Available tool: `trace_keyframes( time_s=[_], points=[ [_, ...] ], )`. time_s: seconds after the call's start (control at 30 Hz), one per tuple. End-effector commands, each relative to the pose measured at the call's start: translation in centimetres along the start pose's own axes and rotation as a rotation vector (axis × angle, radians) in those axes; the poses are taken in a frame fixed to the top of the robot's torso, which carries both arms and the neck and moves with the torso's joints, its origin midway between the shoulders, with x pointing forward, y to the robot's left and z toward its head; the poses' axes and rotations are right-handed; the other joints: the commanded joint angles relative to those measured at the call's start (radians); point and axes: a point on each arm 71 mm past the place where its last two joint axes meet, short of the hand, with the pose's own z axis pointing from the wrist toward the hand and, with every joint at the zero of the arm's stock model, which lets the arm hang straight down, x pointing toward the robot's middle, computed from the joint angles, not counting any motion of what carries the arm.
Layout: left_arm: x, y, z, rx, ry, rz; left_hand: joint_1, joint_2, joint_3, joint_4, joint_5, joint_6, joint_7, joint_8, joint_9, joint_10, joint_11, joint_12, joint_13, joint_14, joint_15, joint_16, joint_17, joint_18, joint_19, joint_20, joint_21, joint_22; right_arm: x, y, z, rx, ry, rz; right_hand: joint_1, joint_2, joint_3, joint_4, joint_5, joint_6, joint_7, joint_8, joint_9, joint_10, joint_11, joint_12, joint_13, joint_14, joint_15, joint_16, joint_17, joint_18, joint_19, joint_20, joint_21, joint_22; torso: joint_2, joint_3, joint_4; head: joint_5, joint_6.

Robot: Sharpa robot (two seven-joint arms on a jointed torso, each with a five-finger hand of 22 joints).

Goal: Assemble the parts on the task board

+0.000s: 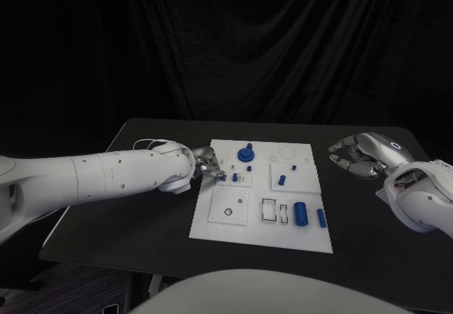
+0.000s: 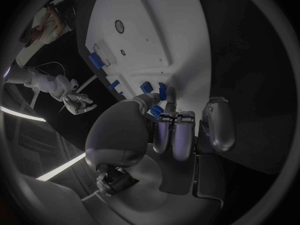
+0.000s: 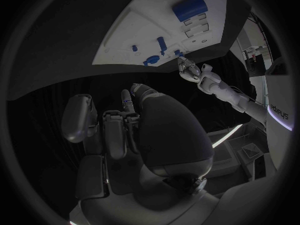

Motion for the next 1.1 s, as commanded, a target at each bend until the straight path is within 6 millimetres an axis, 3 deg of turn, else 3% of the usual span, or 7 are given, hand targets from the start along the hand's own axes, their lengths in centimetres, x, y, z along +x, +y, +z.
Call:
trace_keyframes(
  time_s=[0.03,0.6,0.67,0.7,0.77,0.87,1.1],
  points=[
    [0.3,0.0,0.0,0.015,-0.006,0.006,-0.008,0.005,0.006,0.003,-0.004,0.0,-0.005,0.003,0.0,0.106,0.0,0.004,0.263,0.104,0.0,0.007,0.263,0.005,-0.005,-0.001,-0.001,0.175,0.1,-0.1,0.0,0.012,0.001,-0.002,0.007,-0.006,0.006,0.0,0.004,0.008,-0.002,-0.005,-0.002,0.043,0.006,-0.006,0.182,0.077,0.002,-0.003,0.185,0.019,0.001,-0.004,-0.004,0.152,0.0,0.0001,0.0001,0.004,0.0],
    [0.9,0.1,-0.1,0.027,-0.002,0.001,-0.011,0.008,0.009,0.005,-0.005,-0.001,-0.004,0.002,0.0,0.106,0.0,0.004,0.263,0.104,0.0,0.007,0.263,0.005,-0.007,-0.001,-0.004,0.174,0.3,0.0,0.1,0.012,0.009,-0.002,0.007,-0.006,0.006,0.0,0.004,0.008,-0.002,-0.005,-0.002,0.043,0.006,-0.006,0.182,0.077,0.002,-0.003,0.185,0.019,0.001,-0.004,-0.004,0.152,0.0,0.0003,0.0014,0.003,0.0],
    [1.0,0.0,-0.1,0.029,0.002,0.001,-0.021,0.011,0.01,0.01,-0.046,-0.004,-0.004,0.0,0.0,0.106,0.001,0.004,0.263,0.104,0.001,0.007,0.263,0.006,-0.008,0.001,-0.007,0.173,0.3,0.0,0.1,0.013,0.011,-0.003,0.007,-0.006,0.006,0.0,0.004,0.008,-0.002,-0.005,-0.002,0.043,0.006,-0.006,0.182,0.077,0.002,-0.003,0.185,0.019,0.001,-0.004,-0.004,0.152,0.0,0.0007,0.0005,0.004,0.0],
    [1.1,0.0,-0.1,0.029,0.005,0.001,-0.022,0.012,0.01,0.01,-0.05,-0.004,-0.003,0.0,0.0,0.106,0.001,0.004,0.263,0.104,0.001,0.007,0.263,0.006,-0.009,0.001,-0.008,0.173,0.3,0.0,0.1,0.014,0.013,-0.003,0.007,-0.006,0.006,0.0,0.004,0.008,-0.002,-0.005,-0.002,0.043,0.006,-0.006,0.182,0.077,0.002,-0.003,0.185,0.019,0.001,-0.004,-0.004,0.152,0.0,0.0009,0.0003,0.005,0.0],
    [1.2,0.0,-0.1,0.028,0.011,0.003,-0.033,0.015,0.005,0.016,-0.112,-0.005,-0.003,-0.001,-0.001,0.106,0.002,0.004,0.263,0.104,0.003,0.007,0.263,0.006,-0.009,0.002,-0.008,0.173,0.4,0.0,0.1,0.015,0.015,-0.003,0.007,-0.006,0.006,0.0,0.004,0.008,-0.002,-0.005,-0.002,0.043,0.006,-0.006,0.182,0.077,0.002,-0.003,0.185,0.019,0.001,-0.004,-0.004,0.152,0.0,0.0007,0.0003,0.005,0.0],
    [1.2,0.1,-0.2,0.027,0.015,0.003,-0.044,0.019,-0.006,0.025,-0.172,-0.003,-0.003,-0.002,-0.003,0.106,0.003,0.004,0.263,0.104,0.003,0.007,0.263,0.006,-0.01,0.003,-0.011,0.172,0.4,0.0,0.1,0.015,0.017,-0.003,0.007,-0.006,0.006,0.0,0.004,0.008,-0.002,-0.005,-0.002,0.043,0.006,-0.006,0.182,0.077,0.002,-0.003,0.185,0.019,0.001,-0.004,-0.004,0.152,0.0,-0.0002,0.0016,0.004,0.0],
    [1.3,0.3,-0.2,0.023,0.015,0.002,-0.048,0.021,-0.01,0.029,-0.185,-0.001,-0.002,-0.003,-0.003,0.106,0.003,0.004,0.263,0.104,0.004,0.007,0.263,0.006,-0.01,0.003,-0.011,0.173,0.5,0.0,0.1,0.018,0.021,-0.003,0.007,-0.006,0.006,0.0,0.004,0.008,-0.002,-0.005,-0.002,0.043,0.006,-0.006,0.182,0.077,0.002,-0.003,0.185,0.019,0.001,-0.004,-0.004,0.152,0.0,-0.0001,0.0003,0.006,0.0]
  ],
)
